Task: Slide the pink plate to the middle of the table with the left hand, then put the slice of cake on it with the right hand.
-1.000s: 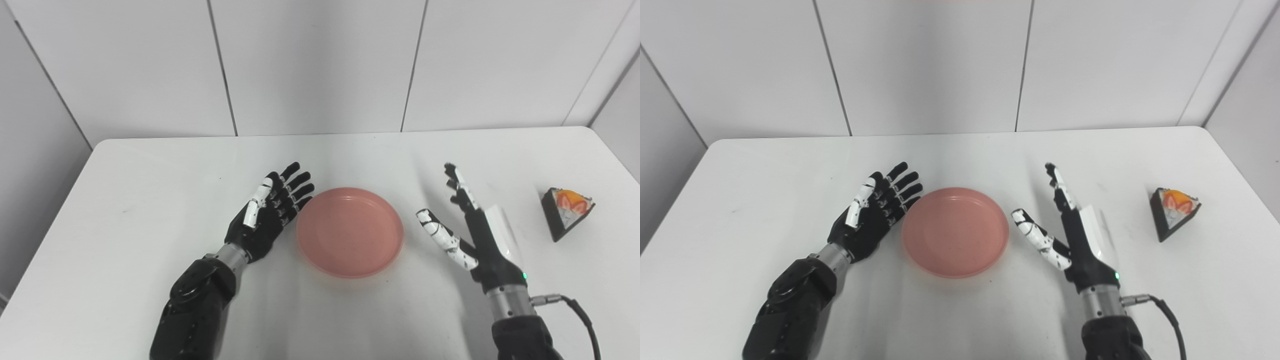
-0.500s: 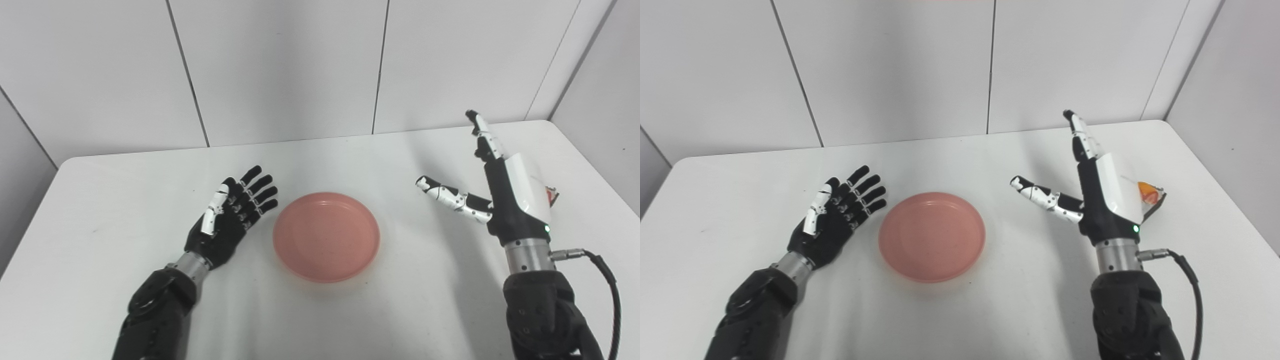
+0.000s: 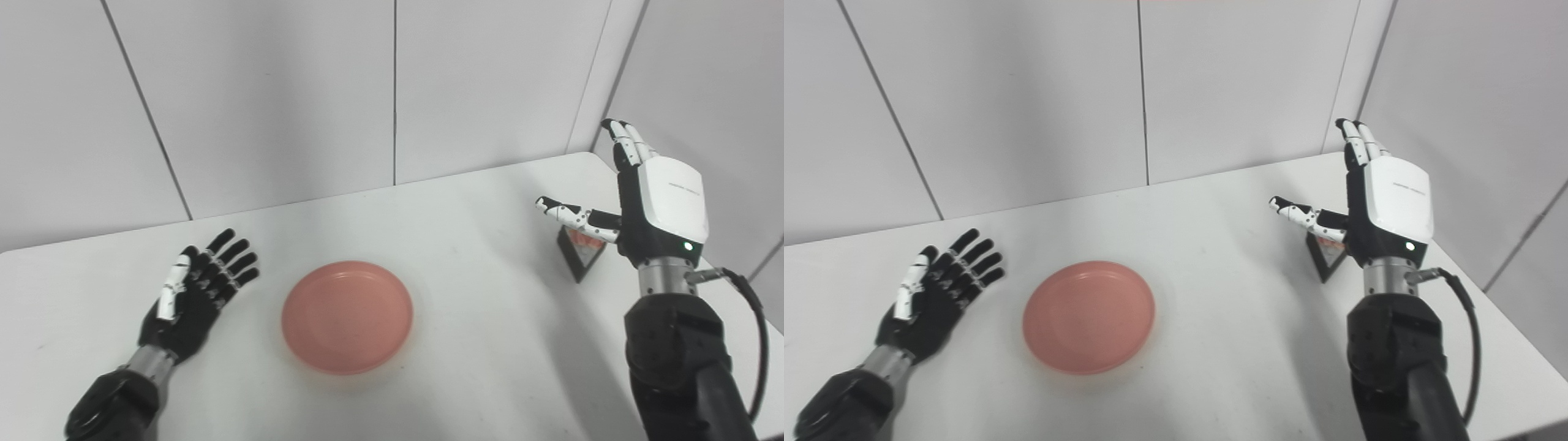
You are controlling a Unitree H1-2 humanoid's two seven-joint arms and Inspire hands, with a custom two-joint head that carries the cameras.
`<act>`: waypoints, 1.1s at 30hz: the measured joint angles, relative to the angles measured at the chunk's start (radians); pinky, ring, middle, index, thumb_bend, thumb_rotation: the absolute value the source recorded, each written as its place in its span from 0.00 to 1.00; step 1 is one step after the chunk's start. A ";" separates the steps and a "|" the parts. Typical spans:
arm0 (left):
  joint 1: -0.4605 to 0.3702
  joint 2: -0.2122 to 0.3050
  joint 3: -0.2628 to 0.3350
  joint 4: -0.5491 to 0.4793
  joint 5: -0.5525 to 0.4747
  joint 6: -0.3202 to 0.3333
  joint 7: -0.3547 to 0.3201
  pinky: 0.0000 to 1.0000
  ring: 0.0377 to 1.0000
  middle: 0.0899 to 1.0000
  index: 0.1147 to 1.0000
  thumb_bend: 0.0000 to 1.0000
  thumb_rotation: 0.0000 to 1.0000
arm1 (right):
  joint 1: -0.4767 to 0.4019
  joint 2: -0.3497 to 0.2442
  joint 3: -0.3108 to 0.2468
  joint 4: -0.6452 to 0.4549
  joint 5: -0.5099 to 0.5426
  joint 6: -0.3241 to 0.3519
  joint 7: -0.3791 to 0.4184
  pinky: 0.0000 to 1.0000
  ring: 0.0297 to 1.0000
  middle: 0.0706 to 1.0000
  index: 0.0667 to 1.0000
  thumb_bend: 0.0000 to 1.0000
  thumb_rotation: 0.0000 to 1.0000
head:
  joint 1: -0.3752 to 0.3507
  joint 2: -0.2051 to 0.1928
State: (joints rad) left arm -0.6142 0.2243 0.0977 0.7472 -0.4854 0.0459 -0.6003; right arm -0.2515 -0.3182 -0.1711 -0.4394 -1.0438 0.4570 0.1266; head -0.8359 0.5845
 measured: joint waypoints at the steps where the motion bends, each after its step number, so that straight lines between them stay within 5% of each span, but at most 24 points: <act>1: -0.005 0.002 -0.001 0.010 0.000 -0.004 0.000 0.86 0.86 0.88 0.88 0.44 0.96 | 0.000 -0.002 -0.007 0.015 -0.014 0.005 0.020 0.60 0.82 0.91 0.89 0.79 0.60 | -0.008 -0.002; 17: -0.145 0.051 0.013 0.354 -0.001 -0.198 -0.167 0.89 0.90 0.93 0.93 0.51 0.87 | -0.071 -0.042 -0.048 0.176 -0.150 0.009 0.183 0.61 0.81 0.91 0.86 0.82 0.55 | -0.061 0.009; 33: -0.161 0.069 0.020 0.406 0.000 -0.235 -0.184 0.86 0.88 0.91 0.91 0.55 0.80 | -0.141 -0.079 0.005 0.408 -0.082 0.009 0.172 0.61 0.80 0.89 0.85 0.86 0.60 | -0.069 0.028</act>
State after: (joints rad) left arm -0.7750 0.2936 0.1173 1.1533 -0.4854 -0.1894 -0.7846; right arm -0.3926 -0.3969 -0.1658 -0.0319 -1.1259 0.4661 0.2984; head -0.9050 0.6121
